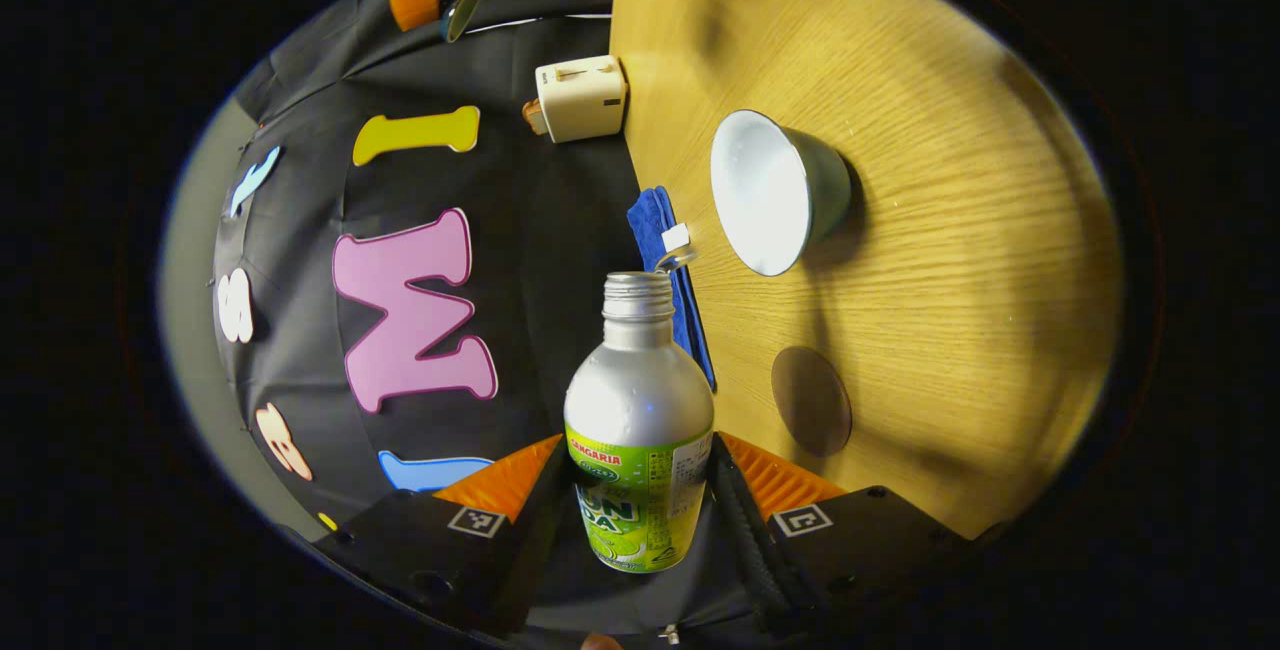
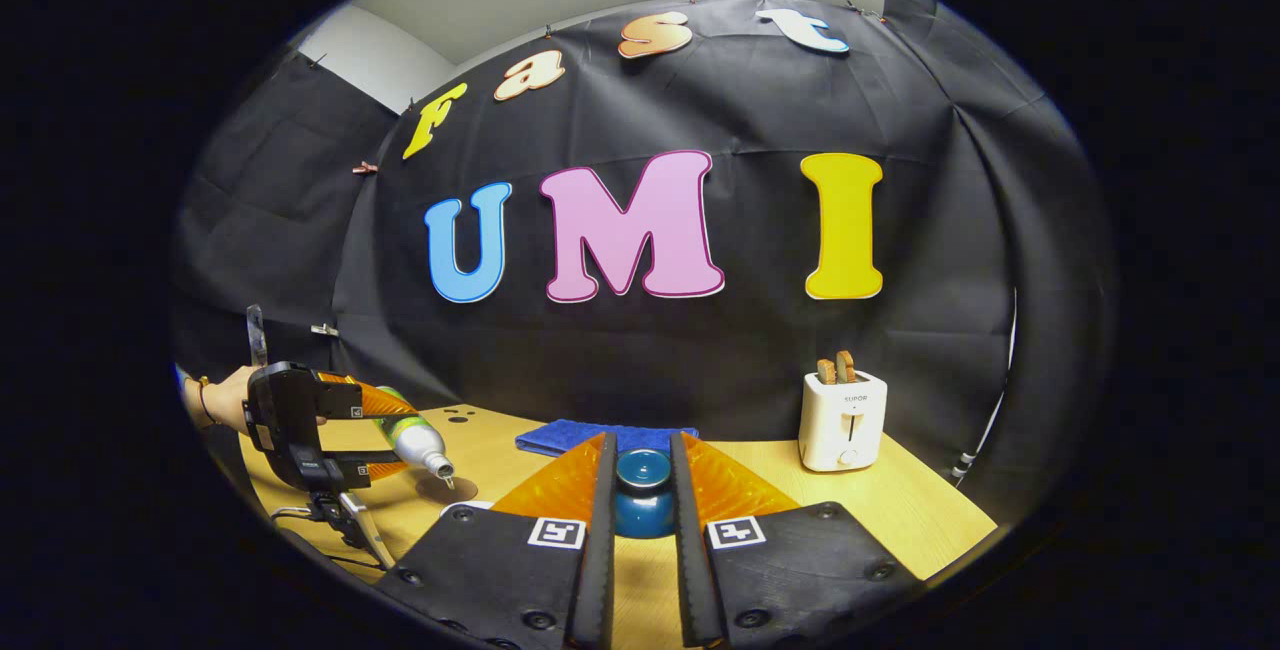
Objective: Open the teacup lid with one hand, grasp the water bottle and pour water into the teacup with the other hand; after pouring, place the water bottle on the coaster and then close the teacup lid.
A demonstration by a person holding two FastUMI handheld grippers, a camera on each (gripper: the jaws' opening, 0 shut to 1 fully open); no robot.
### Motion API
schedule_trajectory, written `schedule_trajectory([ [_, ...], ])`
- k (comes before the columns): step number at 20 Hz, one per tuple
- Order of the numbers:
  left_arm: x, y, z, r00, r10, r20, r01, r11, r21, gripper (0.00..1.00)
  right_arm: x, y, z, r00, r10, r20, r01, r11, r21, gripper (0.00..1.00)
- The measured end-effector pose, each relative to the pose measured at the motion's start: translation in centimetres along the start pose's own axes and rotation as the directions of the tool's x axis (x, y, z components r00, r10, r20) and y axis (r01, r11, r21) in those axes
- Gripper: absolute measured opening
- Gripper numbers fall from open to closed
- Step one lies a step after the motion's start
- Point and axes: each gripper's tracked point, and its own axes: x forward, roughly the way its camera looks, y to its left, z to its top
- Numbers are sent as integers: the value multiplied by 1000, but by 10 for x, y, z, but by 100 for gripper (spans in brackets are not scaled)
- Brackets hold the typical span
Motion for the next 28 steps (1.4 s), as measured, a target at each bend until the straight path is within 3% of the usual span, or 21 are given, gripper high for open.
schedule_trajectory([
  [16,7,11,-6,1000,13,-23,-8,982,187,82,-2,2,4,1000,18,7,-18,1000,9,30],
  [28,7,37,0,997,75,-16,-65,931,359,83,-5,2,10,999,28,22,-28,999,21,30],
])
